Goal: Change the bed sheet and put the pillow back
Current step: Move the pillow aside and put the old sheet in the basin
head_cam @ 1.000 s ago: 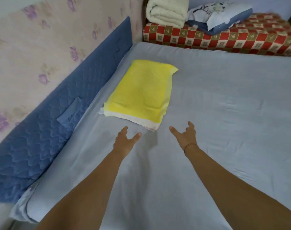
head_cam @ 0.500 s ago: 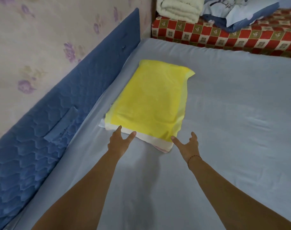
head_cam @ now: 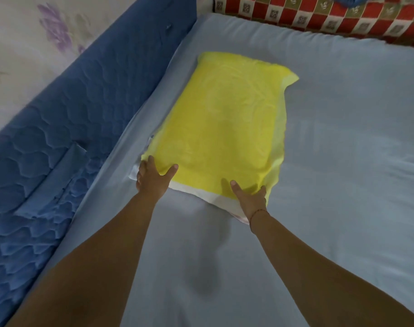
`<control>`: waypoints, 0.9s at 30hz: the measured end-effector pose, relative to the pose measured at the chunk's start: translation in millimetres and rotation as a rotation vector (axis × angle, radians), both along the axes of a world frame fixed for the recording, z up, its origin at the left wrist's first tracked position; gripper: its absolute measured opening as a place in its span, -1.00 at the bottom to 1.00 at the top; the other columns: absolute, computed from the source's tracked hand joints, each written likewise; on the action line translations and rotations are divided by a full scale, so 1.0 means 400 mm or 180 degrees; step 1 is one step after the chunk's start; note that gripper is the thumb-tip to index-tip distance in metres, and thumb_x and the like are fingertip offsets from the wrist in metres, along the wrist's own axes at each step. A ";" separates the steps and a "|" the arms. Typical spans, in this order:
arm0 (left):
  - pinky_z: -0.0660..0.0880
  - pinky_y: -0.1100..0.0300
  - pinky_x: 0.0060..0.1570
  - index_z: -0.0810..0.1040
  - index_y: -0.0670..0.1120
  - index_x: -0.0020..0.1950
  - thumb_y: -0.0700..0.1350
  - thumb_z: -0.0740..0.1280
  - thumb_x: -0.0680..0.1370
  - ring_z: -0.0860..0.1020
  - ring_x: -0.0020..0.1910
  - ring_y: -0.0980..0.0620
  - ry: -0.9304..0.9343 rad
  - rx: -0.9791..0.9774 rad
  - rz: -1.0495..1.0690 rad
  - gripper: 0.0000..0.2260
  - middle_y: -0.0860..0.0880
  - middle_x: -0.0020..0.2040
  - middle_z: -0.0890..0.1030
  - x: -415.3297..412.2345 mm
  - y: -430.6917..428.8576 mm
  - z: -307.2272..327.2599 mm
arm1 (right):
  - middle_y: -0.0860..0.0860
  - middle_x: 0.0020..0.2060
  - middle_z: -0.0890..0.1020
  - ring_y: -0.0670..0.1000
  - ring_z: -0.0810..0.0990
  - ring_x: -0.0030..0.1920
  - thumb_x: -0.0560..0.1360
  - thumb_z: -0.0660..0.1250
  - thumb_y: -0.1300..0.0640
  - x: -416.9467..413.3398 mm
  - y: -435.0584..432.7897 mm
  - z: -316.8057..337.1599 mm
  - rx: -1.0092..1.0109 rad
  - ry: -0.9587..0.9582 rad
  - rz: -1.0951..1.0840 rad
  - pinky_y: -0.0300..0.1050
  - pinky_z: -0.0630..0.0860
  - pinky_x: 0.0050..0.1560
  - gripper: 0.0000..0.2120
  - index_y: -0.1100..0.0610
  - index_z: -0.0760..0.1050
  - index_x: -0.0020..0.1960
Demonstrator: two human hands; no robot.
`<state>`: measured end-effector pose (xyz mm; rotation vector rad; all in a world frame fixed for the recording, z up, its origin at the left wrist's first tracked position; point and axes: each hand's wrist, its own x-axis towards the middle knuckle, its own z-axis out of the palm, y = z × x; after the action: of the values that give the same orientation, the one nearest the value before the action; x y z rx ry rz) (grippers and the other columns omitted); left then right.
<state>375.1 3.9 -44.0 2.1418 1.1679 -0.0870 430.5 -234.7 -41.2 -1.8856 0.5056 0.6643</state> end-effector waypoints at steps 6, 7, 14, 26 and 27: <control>0.12 -0.14 0.47 -0.01 -0.06 0.59 0.37 0.33 0.41 0.14 0.52 -0.18 -0.0098 -0.0248 0.0210 -0.06 -0.16 0.55 0.15 0.050 0.088 -0.046 | 0.11 0.41 0.34 0.19 0.33 0.40 0.22 0.45 -0.38 0.027 0.057 -0.050 -0.0162 -0.0014 -0.0143 0.15 0.31 0.37 0.13 0.14 0.04 0.54; 0.18 -0.14 0.44 0.06 -0.10 0.57 0.39 0.35 0.38 0.21 0.49 -0.20 -0.0071 -0.0281 0.0208 -0.04 -0.18 0.52 0.22 0.053 0.104 -0.051 | 0.11 0.40 0.36 0.19 0.35 0.39 0.23 0.47 -0.35 0.034 0.057 -0.054 -0.0183 -0.0001 -0.0155 0.12 0.32 0.36 0.10 0.16 0.06 0.52; 0.42 -0.09 0.26 0.30 -0.19 0.43 0.34 0.42 0.36 0.45 0.27 -0.20 0.0031 -0.0494 -0.0187 -0.15 -0.16 0.33 0.44 0.052 0.145 -0.037 | 0.17 0.33 0.44 0.20 0.42 0.31 0.40 0.45 -0.15 0.079 0.022 -0.037 -0.0239 -0.0035 0.0242 -0.09 0.34 0.11 -0.22 0.27 0.28 0.42; 0.47 -0.02 0.18 0.39 -0.12 0.36 0.40 0.40 0.23 0.52 0.19 -0.13 -0.0218 -0.1089 -0.0291 -0.13 -0.07 0.21 0.54 -0.092 -0.102 -0.028 | 0.21 0.20 0.53 0.23 0.50 0.19 0.39 0.48 -0.12 0.019 -0.165 0.047 -0.0719 -0.0485 0.0396 0.00 0.40 0.04 -0.34 0.26 0.40 0.31; 0.47 -0.01 0.16 0.39 -0.13 0.35 0.39 0.41 0.24 0.53 0.18 -0.13 -0.0250 -0.1086 -0.0254 -0.14 -0.07 0.19 0.55 -0.115 -0.123 -0.035 | 0.20 0.19 0.54 0.23 0.51 0.18 0.38 0.49 -0.12 0.002 -0.184 0.048 -0.0728 -0.0479 0.0405 0.02 0.42 0.06 -0.33 0.26 0.40 0.31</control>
<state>329.0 -45.3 -57.9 1.8716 0.9466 -0.2197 431.1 -308.3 -21.9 -2.1789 0.3793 0.5597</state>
